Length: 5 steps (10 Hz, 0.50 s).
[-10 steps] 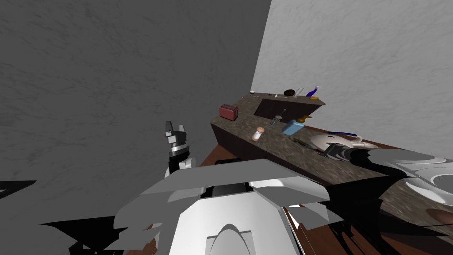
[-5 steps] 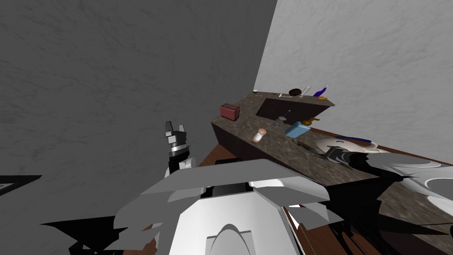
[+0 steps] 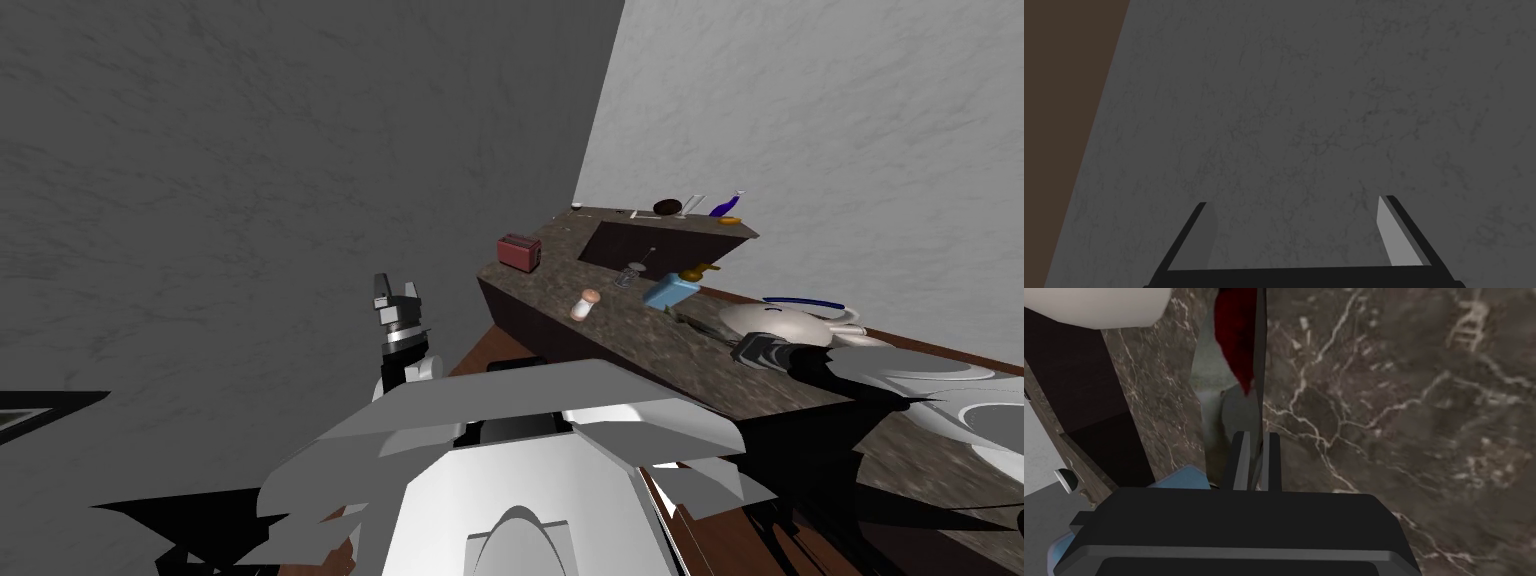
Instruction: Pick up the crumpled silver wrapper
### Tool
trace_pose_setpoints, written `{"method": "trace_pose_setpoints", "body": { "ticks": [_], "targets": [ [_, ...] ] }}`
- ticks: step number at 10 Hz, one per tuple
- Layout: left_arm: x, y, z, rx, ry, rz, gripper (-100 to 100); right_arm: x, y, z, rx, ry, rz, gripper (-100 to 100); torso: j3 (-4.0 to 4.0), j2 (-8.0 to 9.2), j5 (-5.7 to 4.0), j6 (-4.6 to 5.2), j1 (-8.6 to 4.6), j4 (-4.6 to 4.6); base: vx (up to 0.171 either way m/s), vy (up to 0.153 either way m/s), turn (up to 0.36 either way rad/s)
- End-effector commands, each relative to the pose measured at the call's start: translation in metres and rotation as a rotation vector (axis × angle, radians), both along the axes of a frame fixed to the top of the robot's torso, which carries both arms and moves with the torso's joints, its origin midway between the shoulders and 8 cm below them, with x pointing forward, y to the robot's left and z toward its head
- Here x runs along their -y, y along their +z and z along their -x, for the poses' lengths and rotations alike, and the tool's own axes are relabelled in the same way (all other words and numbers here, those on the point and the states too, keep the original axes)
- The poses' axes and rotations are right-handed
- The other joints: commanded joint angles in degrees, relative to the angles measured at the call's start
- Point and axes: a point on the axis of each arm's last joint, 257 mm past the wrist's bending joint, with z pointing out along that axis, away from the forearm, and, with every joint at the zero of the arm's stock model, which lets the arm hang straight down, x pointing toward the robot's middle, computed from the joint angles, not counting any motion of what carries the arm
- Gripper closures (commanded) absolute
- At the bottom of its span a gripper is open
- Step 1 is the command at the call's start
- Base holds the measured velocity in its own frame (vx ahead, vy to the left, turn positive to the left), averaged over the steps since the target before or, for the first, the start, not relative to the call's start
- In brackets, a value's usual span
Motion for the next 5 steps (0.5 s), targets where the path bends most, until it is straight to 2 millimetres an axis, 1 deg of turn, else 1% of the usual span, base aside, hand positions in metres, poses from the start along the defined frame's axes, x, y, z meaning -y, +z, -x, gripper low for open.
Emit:
{"method": "trace_pose_setpoints", "body": {
  "ticks": [1, 2, 3, 4, 5],
  "targets": [
    [0.0000, 0.0000, 0.0000, 0.000, 0.000, 0.000, 0, 0.0000, 0.0000, 0.0000, 0.000, 0.000, 0.000, 100, 0.00, 0.00, 0.00, 0.00, 0.00, 0.00, 0.000, 0.000, 0.000],
    [0.0000, 0.0000, 0.0000, 0.000, 0.000, 0.000, 0, -0.0001, -0.0001, 0.0001, 0.000, 0.000, 0.000, 0, 0.00, -0.01, 0.01, -0.01, 0.01, 0.00, 0.000, 0.000, 0.000],
    [0.0000, 0.0000, 0.0000, 0.000, 0.000, 0.000, 0, 0.0011, 0.0089, -0.0081, 0.001, 0.017, 0.006, 100, -0.01, -0.01, 0.02, -0.01, 0.02, 0.00, 0.024, 0.030, -0.188],
    [-0.0001, -0.0001, 0.0000, 0.000, 0.000, 0.000, 0, 0.0011, 0.0048, -0.0059, 0.003, 0.009, 0.003, 100, -0.02, -0.04, 0.08, 0.10, 0.14, -0.02, 0.015, 0.022, -0.066],
    [0.0000, 0.0000, 0.0000, 0.000, 0.000, 0.000, 0, 0.0014, 0.0053, -0.0058, 0.002, 0.010, 0.003, 0, -0.02, -0.03, 0.07, -0.01, 0.15, -0.02, 0.000, 0.000, 0.000]
  ]
}}
